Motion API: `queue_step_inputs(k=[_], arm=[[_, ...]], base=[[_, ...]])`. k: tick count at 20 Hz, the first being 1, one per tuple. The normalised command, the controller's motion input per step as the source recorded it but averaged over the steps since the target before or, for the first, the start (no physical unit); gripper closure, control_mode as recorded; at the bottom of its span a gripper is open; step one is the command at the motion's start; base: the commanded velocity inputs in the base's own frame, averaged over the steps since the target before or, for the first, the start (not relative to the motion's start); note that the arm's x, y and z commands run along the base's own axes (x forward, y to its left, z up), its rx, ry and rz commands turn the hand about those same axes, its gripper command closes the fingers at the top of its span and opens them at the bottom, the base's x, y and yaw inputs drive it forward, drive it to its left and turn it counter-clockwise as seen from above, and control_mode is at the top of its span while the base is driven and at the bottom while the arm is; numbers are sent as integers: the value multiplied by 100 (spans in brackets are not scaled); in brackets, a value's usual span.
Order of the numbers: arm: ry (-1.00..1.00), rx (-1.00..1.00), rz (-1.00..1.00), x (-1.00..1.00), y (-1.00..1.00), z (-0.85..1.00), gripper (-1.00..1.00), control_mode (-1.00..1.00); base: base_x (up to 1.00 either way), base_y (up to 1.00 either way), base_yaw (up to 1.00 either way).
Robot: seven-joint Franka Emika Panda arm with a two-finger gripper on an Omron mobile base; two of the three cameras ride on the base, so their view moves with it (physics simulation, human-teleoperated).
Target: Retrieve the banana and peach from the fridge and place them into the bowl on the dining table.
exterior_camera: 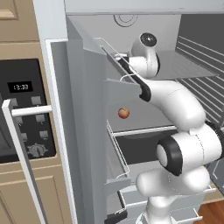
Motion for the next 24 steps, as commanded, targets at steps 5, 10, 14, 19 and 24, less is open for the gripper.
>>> queue_step_inputs(k=[5, 10, 14, 19, 24], arm=[[7, 0, 0, 44, 8, -16, -100, -100], [17, -4, -2, 0, 0, -44, 100, -100], [8, -2, -1, 0, 0, -31, 100, -100], [0, 0, 0, 0, 0, -1, 100, -100], [0, 0, 0, -16, -3, -10, 100, -100]], base=[[0, 0, 0], [0, 0, 0], [0, 0, 0], [0, 0, 0], [0, 0, 0]])
